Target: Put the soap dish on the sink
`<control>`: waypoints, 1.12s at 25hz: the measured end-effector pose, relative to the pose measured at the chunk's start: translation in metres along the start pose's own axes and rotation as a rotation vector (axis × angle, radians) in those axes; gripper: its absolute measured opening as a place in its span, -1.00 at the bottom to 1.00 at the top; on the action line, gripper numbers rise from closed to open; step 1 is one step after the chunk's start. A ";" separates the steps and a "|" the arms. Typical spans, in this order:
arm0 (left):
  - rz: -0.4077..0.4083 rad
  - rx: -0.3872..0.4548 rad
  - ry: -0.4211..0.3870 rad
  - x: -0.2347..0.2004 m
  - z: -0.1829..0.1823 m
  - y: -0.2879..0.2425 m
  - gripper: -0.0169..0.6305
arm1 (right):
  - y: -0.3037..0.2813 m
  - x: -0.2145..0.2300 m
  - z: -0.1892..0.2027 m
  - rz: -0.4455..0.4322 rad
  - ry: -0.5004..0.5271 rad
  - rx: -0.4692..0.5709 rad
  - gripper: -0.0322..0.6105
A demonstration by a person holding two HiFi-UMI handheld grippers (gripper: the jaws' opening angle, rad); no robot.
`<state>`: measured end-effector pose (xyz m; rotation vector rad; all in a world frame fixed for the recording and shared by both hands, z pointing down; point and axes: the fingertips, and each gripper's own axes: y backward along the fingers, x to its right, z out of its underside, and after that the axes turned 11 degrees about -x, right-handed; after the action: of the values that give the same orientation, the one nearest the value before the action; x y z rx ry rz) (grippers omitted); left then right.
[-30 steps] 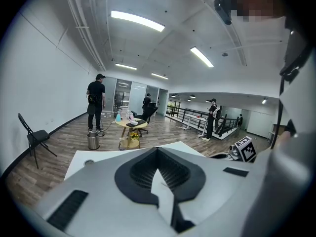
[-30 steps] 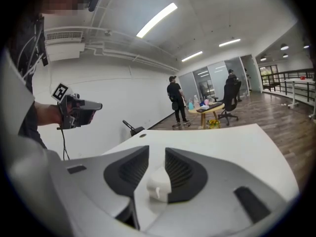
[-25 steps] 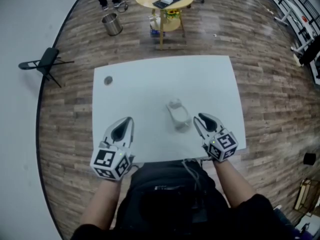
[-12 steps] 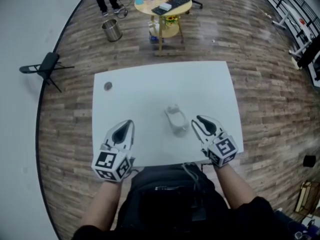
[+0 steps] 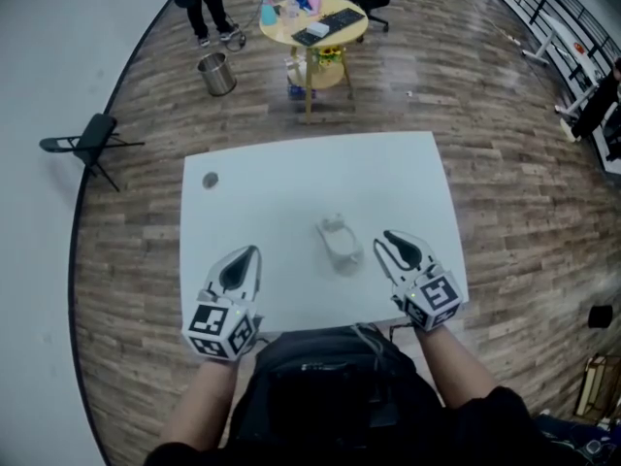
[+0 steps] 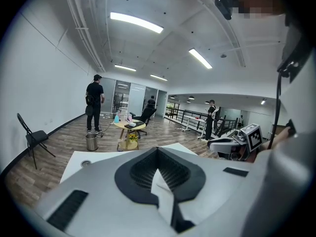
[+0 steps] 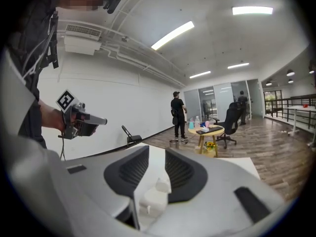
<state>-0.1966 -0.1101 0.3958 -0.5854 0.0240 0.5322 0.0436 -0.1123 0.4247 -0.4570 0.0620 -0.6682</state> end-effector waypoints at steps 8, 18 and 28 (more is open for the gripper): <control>0.005 0.010 -0.002 -0.001 0.001 0.004 -0.98 | 0.016 -0.001 -0.019 0.035 0.007 0.046 -0.56; -0.004 0.020 0.000 -0.006 0.002 0.009 -0.98 | 0.021 -0.003 -0.023 0.018 -0.007 0.058 -0.64; -0.034 0.015 0.017 -0.018 0.010 0.019 -0.98 | 0.025 -0.002 -0.020 0.006 -0.006 0.059 -0.71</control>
<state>-0.2231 -0.1002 0.3972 -0.5752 0.0339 0.4942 0.0530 -0.1017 0.3953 -0.4019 0.0375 -0.6607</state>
